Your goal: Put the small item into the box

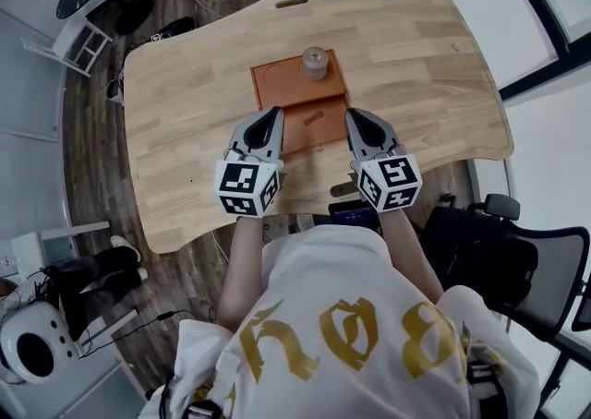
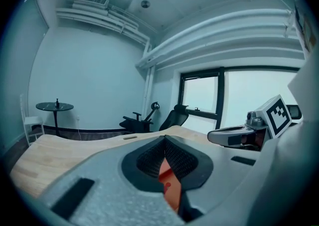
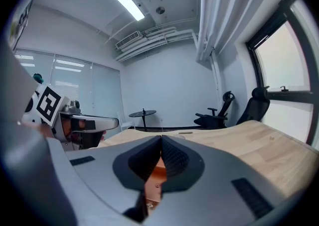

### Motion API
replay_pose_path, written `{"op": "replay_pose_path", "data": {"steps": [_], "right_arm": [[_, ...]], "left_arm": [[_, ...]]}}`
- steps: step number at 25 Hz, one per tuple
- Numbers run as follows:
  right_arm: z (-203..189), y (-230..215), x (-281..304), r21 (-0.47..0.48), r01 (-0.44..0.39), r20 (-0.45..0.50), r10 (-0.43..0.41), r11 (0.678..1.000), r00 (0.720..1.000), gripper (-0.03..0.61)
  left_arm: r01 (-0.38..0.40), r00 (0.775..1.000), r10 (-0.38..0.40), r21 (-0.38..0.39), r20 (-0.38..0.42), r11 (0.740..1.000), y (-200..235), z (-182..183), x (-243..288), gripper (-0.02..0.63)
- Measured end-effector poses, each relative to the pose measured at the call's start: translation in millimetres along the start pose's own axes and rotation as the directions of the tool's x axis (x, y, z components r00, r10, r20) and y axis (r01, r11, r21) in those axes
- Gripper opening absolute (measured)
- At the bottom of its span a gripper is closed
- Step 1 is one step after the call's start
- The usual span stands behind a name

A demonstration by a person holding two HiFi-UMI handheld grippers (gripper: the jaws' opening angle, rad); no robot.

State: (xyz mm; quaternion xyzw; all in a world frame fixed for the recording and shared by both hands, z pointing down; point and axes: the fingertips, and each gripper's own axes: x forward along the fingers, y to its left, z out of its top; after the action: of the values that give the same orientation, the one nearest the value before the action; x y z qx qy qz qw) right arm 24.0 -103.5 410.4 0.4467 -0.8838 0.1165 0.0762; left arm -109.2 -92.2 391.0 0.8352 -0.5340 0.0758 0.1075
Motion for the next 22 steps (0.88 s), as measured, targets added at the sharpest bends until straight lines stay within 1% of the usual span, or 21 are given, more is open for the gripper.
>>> {"op": "replay_pose_path", "data": {"steps": [5, 12, 22], "right_arm": [[2.4, 0.5, -3.8, 0.002, -0.002, 0.008, 0.002, 1.0, 1.0, 0.012], [2.2, 6.3, -3.6, -0.019, -0.029, 0.001, 0.029, 0.999, 1.0, 0.012], [-1.3, -1.4, -4.3, -0.007, -0.021, -0.009, 0.02, 1.0, 1.0, 0.012]], "left_arm": [[0.001, 1.0, -0.001, 0.02, 0.003, 1.0, -5.6, 3.4, -0.1, 0.009], [0.005, 1.0, -0.004, 0.023, -0.007, 1.0, -7.1, 1.6, -2.3, 0.009], [0.017, 1.0, -0.016, 0.028, -0.026, 0.999, -11.1, -0.7, 4.6, 0.009]]}}
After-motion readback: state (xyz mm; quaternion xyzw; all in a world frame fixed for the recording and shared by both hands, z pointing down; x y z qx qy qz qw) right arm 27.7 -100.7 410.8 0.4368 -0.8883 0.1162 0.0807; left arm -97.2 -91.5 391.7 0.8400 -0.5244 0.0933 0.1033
